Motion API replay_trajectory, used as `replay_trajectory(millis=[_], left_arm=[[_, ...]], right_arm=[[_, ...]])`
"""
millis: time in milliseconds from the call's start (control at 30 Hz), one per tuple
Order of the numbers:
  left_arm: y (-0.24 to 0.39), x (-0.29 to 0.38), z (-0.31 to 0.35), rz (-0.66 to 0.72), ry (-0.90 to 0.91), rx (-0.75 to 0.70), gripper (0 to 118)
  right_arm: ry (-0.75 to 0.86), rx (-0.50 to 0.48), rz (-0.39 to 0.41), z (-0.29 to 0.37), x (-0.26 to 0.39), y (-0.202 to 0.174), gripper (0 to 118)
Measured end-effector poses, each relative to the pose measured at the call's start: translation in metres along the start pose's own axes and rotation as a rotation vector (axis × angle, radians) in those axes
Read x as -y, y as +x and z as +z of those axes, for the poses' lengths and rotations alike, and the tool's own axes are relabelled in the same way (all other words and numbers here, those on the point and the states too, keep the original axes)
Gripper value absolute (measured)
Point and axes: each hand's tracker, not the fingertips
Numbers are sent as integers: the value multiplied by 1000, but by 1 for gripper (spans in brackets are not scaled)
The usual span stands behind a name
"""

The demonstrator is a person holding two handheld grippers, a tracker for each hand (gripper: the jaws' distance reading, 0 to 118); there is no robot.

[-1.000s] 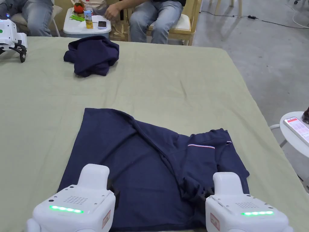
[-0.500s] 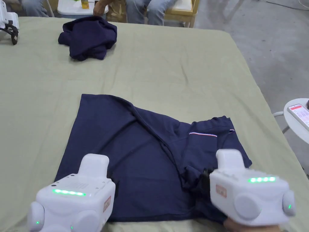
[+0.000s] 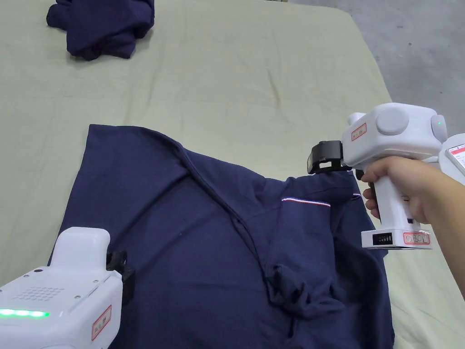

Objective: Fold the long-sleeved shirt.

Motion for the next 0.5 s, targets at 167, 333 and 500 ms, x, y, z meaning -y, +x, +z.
replay_trajectory(millis=[167, 333, 500], left_arm=[[-5, -2, -9, 5, -16, -10, 0], [-15, -15, -19, 7, -19, -4, 0], [-54, -84, -41, -9, 65, -86, 0]], right_arm=[[-80, 69, 49, -37, -2, 6, 63], [-20, 44, 23, 0, 17, -4, 22], [7, 42, 45, -7, 3, 8, 22]])
